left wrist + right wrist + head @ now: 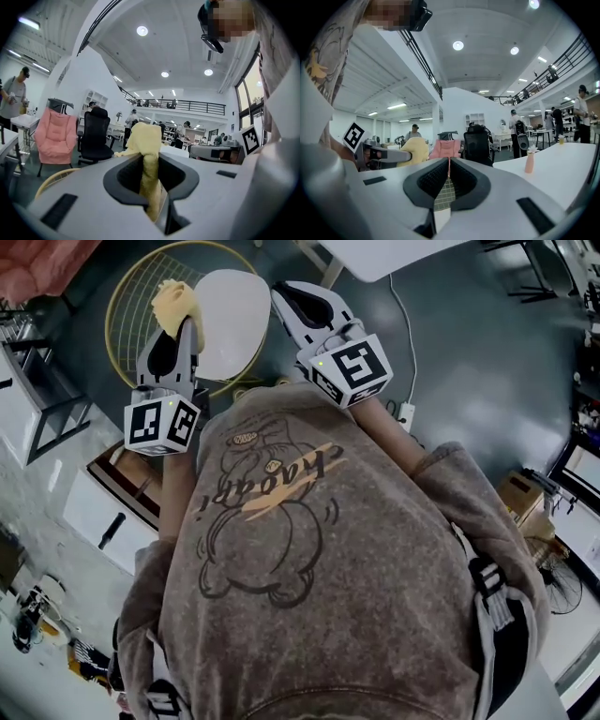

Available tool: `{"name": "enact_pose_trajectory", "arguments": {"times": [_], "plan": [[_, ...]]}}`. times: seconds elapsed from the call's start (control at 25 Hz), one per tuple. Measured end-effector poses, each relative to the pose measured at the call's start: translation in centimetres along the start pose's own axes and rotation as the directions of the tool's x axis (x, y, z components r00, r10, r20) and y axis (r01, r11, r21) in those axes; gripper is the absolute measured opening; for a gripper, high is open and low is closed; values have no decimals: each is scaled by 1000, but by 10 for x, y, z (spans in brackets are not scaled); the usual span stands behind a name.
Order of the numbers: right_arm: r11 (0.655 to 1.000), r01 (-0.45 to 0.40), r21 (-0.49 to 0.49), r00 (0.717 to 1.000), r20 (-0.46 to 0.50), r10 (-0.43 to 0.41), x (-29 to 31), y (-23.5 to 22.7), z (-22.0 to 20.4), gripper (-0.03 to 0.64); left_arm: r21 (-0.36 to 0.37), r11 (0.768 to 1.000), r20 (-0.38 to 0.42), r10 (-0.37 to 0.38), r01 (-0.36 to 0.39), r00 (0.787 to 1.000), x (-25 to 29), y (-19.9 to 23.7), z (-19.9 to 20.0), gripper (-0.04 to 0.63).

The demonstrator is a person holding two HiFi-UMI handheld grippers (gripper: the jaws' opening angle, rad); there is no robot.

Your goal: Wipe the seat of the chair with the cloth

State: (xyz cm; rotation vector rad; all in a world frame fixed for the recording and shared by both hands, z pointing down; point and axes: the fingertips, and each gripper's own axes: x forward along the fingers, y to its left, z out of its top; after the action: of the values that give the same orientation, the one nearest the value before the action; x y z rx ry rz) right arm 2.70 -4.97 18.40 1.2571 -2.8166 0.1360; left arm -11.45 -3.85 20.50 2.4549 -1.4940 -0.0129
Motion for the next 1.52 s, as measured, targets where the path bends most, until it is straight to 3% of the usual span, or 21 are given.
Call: {"name": "enact_pose_trajectory", "arguments": {"times": [0.28,0.76,1.52], "plan": [[998,58,6,998,-2,-58,7,-9,-12,34,19,998,17,63,-64,998,-2,18,-4,78],[989,132,63,991,-8,-132,2,-21,-20,28,89,993,47,79,-83,996,-15,19,7,78],[989,130,73,991,-18,-129,4,-13,-19,28,72,993,37,89,-92,995,-24,21,8,78]]}}
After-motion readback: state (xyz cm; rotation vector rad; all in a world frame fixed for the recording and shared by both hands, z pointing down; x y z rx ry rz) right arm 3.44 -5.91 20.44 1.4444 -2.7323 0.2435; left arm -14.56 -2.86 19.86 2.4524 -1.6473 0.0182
